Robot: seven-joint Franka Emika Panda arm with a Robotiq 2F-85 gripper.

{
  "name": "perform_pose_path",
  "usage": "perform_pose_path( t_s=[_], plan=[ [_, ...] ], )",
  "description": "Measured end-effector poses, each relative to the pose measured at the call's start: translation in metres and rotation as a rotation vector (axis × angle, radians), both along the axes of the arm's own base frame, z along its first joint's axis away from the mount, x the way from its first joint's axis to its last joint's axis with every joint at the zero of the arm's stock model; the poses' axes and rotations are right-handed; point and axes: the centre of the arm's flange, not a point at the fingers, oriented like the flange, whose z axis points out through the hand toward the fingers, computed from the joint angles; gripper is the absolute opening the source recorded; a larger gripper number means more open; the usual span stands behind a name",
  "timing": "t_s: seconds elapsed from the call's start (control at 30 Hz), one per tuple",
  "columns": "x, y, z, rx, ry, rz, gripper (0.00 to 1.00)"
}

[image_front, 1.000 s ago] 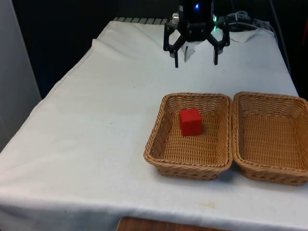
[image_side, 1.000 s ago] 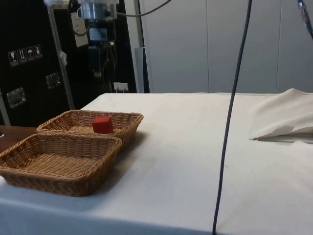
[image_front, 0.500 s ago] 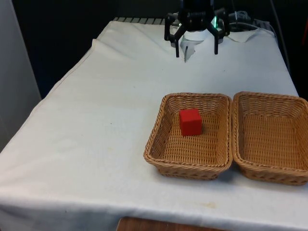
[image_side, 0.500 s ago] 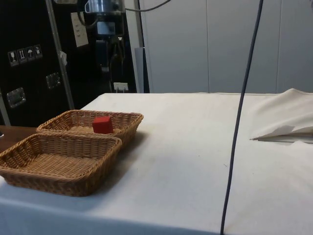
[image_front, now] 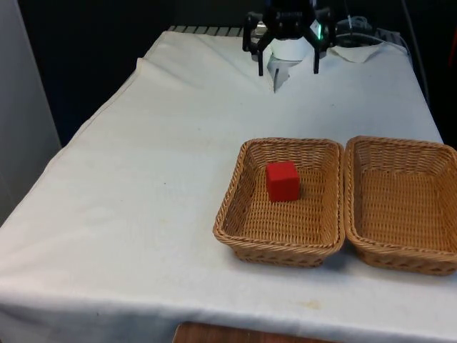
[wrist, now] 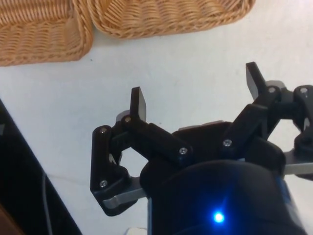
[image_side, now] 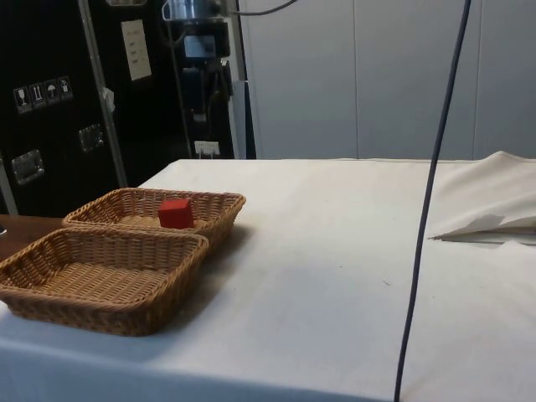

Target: Pick up the red cube and place it into the right basket.

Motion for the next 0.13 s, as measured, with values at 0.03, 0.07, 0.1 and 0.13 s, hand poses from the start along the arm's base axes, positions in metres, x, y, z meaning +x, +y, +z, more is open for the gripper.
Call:
perform_pose_path(
  t_s=[0.03, 0.07, 0.1, 0.13],
  plan=[
    [-0.0024, -0.0007, 0.0003, -0.01, 0.003, -0.004, 1.0],
    [-0.0032, -0.001, 0.0001, -0.015, 0.003, -0.007, 1.0],
    [-0.0038, -0.0012, 0.0003, -0.02, 0.004, -0.01, 1.0],
    [-0.0038, -0.0012, 0.0003, -0.02, 0.004, -0.01, 1.0]
  ],
)
